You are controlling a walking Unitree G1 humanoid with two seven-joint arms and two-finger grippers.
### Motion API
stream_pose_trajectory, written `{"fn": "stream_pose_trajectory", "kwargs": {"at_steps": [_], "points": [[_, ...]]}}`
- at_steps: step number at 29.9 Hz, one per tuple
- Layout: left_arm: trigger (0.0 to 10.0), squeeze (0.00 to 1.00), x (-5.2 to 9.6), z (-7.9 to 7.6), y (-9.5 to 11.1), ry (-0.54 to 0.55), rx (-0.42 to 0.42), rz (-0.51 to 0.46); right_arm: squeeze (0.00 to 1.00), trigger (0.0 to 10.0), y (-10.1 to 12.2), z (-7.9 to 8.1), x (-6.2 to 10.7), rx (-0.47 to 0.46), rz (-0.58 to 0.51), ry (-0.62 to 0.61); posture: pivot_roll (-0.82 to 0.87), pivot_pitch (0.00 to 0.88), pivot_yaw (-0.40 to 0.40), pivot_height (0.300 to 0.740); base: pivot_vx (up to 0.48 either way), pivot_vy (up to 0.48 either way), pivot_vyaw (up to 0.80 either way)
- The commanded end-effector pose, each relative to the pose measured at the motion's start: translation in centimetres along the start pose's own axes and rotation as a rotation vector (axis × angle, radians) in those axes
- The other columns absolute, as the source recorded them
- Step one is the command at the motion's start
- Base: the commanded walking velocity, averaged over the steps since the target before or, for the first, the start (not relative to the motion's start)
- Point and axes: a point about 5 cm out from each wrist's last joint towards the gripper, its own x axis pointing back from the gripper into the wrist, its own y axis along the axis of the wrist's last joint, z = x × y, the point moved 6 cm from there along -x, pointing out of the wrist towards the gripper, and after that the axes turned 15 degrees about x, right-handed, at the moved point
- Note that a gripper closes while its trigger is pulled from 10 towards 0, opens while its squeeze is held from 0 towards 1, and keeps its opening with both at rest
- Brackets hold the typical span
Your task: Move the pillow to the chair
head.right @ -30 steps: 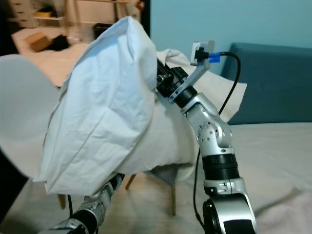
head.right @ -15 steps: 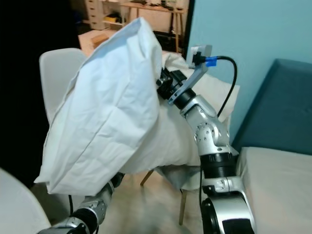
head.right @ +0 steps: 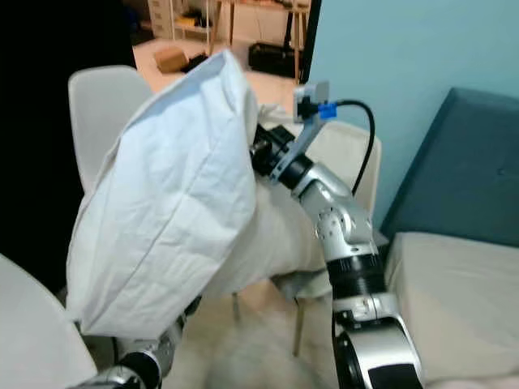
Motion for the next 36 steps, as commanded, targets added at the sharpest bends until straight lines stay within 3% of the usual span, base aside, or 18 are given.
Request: {"fn": "stream_pose_trajectory", "kwargs": {"at_steps": [1, 15, 36], "points": [[10.0, 0.00, -0.6, -1.3, 1.3, -0.046, -0.020, -0.048, 0.00, 0.0, 0.7, 1.2, -0.8, 0.029, -0.022, 0.065, 0.11, 0.000, -0.111, 0.740, 0.000, 0.000, 0.00], [10.0, 0.00, -0.6, -1.7, 1.2, -0.053, -0.020, -0.044, 0.00, 0.0, 0.5, 0.6, -0.8, 0.064, -0.013, 0.034, 0.10, 0.000, -0.106, 0.740, 0.000, 0.000, 0.00], [10.0, 0.00, -0.5, -1.3, 0.5, -0.024, -0.011, -0.018, 0.00, 0.0, -0.7, 2.4, -0.3, 0.101, 0.031, 0.114, 0.10, 0.000, -0.104, 0.740, 0.000, 0.000, 0.77]]}}
